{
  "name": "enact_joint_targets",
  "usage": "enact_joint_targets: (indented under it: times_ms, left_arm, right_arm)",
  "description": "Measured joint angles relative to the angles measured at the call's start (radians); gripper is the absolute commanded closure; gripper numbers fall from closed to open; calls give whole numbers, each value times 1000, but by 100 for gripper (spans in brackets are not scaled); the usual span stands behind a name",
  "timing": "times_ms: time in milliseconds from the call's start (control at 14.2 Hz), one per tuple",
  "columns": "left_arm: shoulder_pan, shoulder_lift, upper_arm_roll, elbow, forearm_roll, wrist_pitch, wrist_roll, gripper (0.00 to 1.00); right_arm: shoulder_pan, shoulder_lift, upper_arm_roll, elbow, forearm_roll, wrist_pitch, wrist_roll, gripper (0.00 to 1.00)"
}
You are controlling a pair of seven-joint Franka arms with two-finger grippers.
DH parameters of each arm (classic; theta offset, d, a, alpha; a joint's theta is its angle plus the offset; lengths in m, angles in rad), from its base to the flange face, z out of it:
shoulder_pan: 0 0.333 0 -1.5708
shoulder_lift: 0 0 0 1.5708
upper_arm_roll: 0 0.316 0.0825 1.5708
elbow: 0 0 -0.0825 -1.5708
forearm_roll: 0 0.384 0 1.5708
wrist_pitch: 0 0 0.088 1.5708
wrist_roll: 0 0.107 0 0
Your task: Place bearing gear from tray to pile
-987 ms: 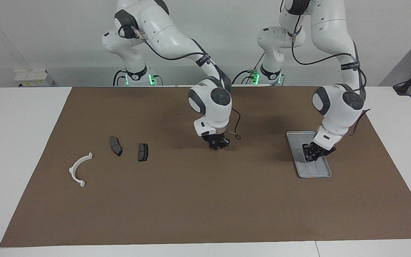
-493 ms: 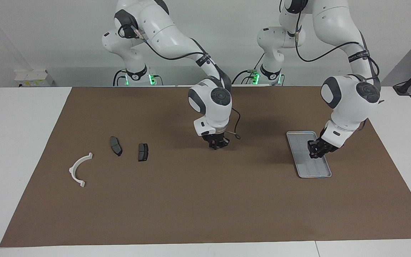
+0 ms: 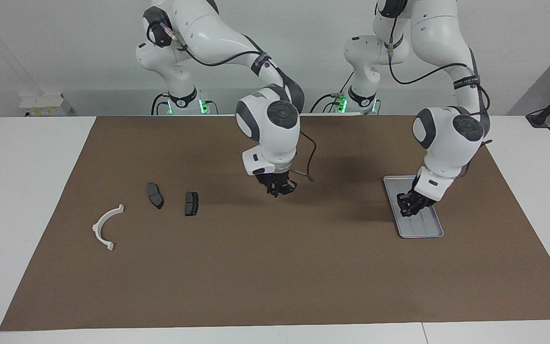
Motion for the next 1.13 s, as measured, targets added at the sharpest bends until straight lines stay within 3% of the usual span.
enact_joint_targets:
  times_ms: [282,634,1128]
  left_arm:
    - [-253,21,-6,2,154,8,-491,100]
    - [-458,57,-6,18,157,-6,-756,100]
    - [-564,107,-8,45,151,29,-885,100]
  right_arm:
    - [-158,-85,-4,2,-5,-66,-379,100]
    - [-371,-80,-6,-29,-10,3,-796,100]
    - [-467,32,-6,-122,-14,238,-856,100]
